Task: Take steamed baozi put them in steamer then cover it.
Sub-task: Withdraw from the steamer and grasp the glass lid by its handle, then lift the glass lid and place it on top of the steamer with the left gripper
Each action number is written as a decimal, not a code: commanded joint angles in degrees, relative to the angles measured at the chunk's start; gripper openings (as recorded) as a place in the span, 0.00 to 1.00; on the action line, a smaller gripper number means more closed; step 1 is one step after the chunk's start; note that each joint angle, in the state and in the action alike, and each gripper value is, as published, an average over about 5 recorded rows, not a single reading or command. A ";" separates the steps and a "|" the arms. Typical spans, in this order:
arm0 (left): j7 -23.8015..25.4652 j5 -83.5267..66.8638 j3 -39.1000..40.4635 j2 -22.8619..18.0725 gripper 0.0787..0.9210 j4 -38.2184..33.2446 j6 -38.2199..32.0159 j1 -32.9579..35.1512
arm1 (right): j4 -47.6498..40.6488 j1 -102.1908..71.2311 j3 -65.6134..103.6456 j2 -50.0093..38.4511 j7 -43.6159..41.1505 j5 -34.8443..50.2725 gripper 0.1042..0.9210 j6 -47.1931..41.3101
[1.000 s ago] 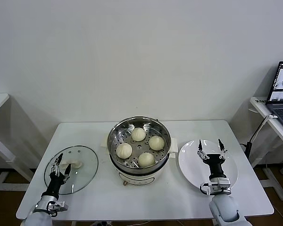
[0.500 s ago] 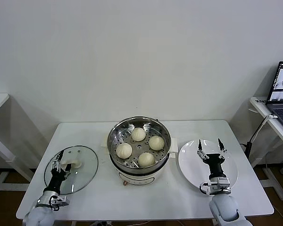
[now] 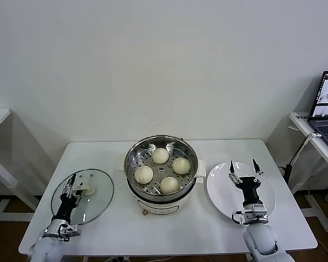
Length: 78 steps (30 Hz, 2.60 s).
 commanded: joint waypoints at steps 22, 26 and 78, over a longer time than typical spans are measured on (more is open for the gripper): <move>1.07 -0.12 -5.97 1.08 0.14 -13.26 2.89 3.13 | -0.05 1.06 -0.81 -1.18 0.16 -0.13 0.88 0.12; 2.26 -1.48 -8.60 3.03 0.14 -24.60 7.43 5.36 | 0.05 1.20 -0.90 -1.36 0.16 -0.15 0.88 0.07; 31.99 19.77 39.77 -10.06 0.14 -33.63 40.43 -13.59 | -0.38 0.55 0.57 2.04 -0.97 -1.05 0.88 -4.72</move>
